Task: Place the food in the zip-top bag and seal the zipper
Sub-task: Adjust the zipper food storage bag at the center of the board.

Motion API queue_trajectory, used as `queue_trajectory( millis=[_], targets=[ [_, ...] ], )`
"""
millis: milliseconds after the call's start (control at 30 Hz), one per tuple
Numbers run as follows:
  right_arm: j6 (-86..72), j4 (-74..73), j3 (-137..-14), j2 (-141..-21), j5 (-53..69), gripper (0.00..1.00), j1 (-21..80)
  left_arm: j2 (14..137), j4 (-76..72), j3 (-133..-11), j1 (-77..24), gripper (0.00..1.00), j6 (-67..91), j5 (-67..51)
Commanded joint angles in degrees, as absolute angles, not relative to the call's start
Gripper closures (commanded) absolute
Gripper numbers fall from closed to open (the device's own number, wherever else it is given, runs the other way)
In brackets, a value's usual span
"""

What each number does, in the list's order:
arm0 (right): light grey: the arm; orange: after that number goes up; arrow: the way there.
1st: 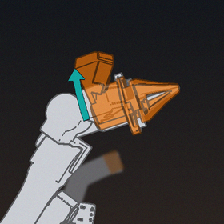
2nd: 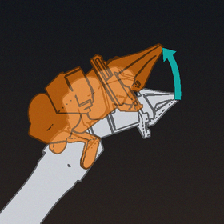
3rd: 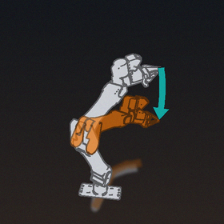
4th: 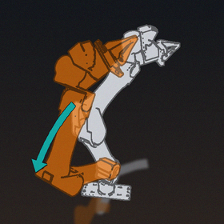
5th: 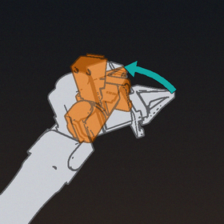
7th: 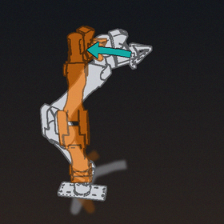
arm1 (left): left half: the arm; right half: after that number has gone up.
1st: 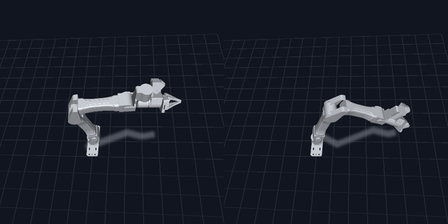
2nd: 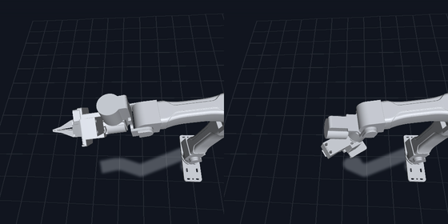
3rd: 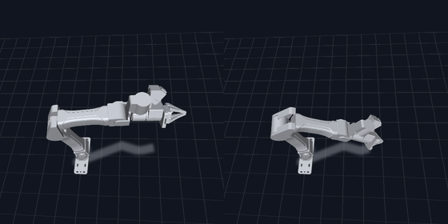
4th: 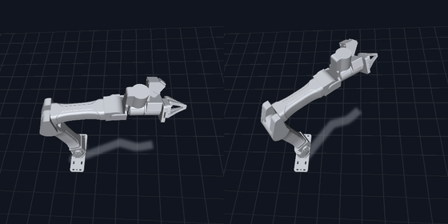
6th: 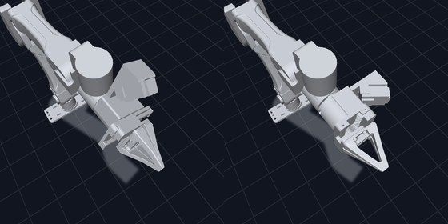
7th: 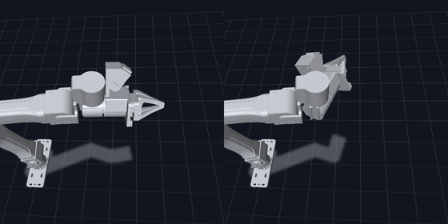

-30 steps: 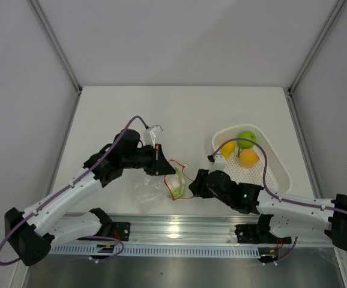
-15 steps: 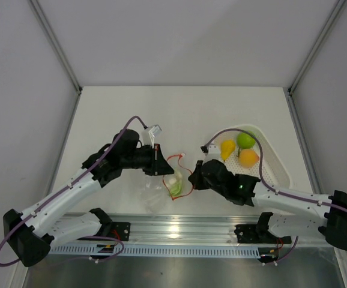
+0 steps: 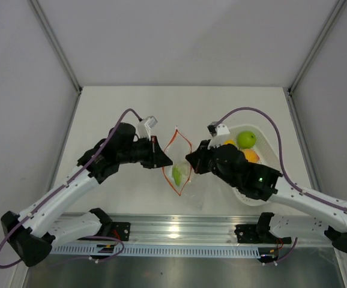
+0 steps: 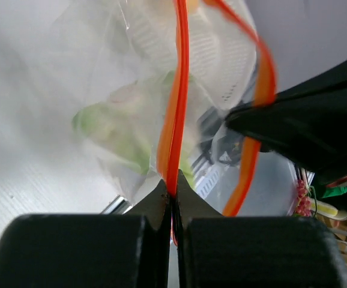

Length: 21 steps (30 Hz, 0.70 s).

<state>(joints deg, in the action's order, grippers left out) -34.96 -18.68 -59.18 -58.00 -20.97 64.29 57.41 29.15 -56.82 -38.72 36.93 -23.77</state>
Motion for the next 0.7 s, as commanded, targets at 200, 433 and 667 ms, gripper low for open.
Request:
queue_trajectory(
  millis=[200, 433, 667],
  targets=[
    [-31.30, -27.77, -64.93, -60.74, -21.88, 1.00, 61.87, 59.50, 34.27, -67.21, -34.72, 0.99, 34.28, -24.61],
    [-31.81, -24.26, -64.18, -56.96, -21.01, 1.00, 63.72, 55.54, 32.08, -61.01, -34.19, 0.99, 35.42, -24.35],
    [-33.14, -24.59, -58.62, -58.97, -18.80, 1.00, 59.33, 58.37, 31.57, -59.68, -32.25, 0.99, 34.80, -27.59]
  ],
)
